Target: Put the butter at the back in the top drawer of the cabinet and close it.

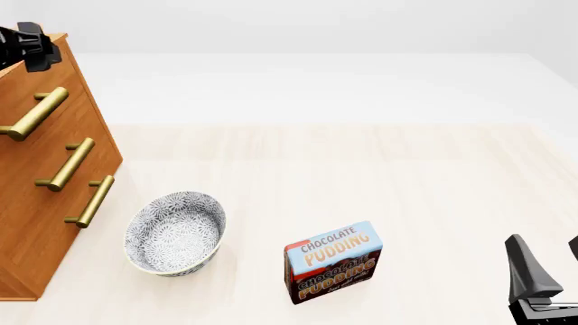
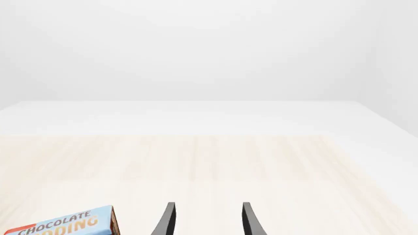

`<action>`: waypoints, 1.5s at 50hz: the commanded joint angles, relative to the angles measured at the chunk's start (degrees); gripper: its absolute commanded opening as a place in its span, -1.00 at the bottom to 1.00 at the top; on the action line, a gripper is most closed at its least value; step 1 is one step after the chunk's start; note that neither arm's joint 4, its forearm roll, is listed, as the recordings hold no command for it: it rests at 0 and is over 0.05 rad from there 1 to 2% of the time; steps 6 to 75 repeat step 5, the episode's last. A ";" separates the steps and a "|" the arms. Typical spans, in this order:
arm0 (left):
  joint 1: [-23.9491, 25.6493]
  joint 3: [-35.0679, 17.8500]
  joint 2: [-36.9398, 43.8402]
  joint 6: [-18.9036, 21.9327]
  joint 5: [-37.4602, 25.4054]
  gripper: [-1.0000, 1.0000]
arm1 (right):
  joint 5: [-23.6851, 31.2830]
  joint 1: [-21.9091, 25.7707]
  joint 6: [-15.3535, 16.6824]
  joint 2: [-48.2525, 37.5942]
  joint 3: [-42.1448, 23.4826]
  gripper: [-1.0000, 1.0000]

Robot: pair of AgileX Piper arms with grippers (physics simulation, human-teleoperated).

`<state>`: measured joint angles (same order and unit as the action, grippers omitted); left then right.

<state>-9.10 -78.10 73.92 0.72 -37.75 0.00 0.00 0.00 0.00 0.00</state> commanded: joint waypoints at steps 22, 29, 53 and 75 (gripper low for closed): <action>4.52 -0.67 -0.60 -2.01 0.25 1.00 | 0.00 0.00 0.00 0.00 0.00 1.00; 4.52 -0.67 -0.60 -2.01 0.25 1.00 | 0.00 0.00 0.00 0.00 0.00 1.00; 4.52 -0.67 -0.60 -2.01 0.25 1.00 | 0.00 0.00 0.00 0.00 0.00 1.00; 4.52 -0.67 -0.60 -2.01 0.25 1.00 | 0.00 0.00 0.00 0.00 0.00 1.00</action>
